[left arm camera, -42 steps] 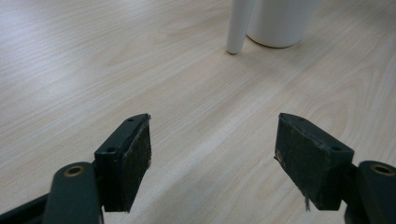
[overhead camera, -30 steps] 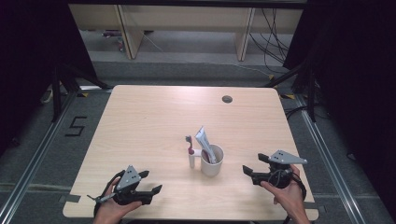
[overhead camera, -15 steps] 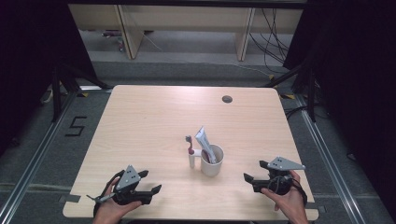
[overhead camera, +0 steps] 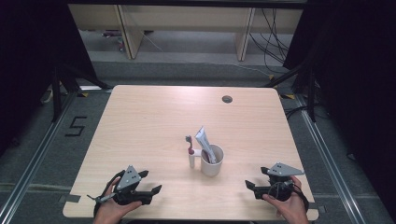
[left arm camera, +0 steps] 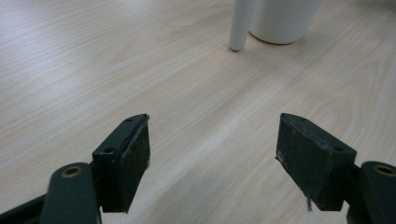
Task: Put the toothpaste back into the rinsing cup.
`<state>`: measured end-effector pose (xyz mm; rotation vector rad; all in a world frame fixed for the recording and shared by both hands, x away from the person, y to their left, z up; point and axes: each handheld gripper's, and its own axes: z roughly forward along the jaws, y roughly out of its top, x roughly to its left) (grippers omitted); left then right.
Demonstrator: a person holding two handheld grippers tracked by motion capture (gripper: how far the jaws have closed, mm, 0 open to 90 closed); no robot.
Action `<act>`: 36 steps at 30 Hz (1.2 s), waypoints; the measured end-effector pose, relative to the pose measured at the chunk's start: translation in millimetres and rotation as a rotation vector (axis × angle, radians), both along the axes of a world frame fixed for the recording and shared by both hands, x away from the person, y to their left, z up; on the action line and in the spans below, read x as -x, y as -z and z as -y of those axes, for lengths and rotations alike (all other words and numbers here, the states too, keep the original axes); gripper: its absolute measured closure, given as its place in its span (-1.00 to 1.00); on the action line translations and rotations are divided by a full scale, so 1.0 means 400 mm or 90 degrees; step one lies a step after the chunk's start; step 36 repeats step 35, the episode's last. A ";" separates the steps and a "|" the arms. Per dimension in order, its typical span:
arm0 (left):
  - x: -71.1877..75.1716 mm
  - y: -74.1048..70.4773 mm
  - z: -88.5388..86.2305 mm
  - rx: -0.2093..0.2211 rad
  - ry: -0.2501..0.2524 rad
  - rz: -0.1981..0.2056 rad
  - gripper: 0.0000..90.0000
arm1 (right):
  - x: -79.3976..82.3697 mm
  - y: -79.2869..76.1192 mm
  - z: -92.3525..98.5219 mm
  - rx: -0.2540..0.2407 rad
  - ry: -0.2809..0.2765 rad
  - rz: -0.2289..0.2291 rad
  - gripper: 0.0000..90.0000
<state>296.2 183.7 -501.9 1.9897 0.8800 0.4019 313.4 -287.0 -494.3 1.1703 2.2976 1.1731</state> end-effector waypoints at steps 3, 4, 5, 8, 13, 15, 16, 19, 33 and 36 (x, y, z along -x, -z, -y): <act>0.001 0.000 0.001 -0.001 -0.003 0.000 -0.43 | 0.005 0.001 0.001 0.010 0.002 -0.004 -0.64; 0.000 0.001 0.001 0.000 0.000 0.000 -0.43 | 0.006 0.001 0.001 0.013 0.004 0.004 -0.64; 0.000 0.001 0.001 0.001 0.000 0.000 -0.43 | 0.011 0.003 -0.003 0.004 0.011 -0.012 -0.64; 0.000 0.002 0.001 -0.001 0.001 0.000 -0.43 | 0.014 0.005 -0.004 0.015 0.009 -0.018 -0.64; -0.001 0.002 0.001 0.000 0.001 -0.001 -0.43 | 0.020 0.004 -0.009 0.027 0.013 -0.019 -0.64; -0.001 0.002 0.001 0.001 0.000 -0.001 -0.43 | 0.018 0.005 -0.008 0.036 0.006 -0.013 -0.64; 0.000 0.002 0.002 0.006 -0.002 0.000 -0.43 | 0.018 0.005 -0.008 0.037 0.006 -0.012 -0.64; -0.001 0.003 0.002 0.005 -0.001 -0.001 -0.43 | 0.019 0.005 -0.010 0.035 0.006 -0.017 -0.64; -0.002 0.005 0.004 0.013 -0.002 -0.002 -0.43 | 0.015 0.009 -0.009 0.048 -0.003 -0.013 -0.64; -0.002 0.005 0.003 0.013 -0.002 -0.001 -0.43 | 0.013 0.009 -0.008 0.050 -0.003 -0.009 -0.64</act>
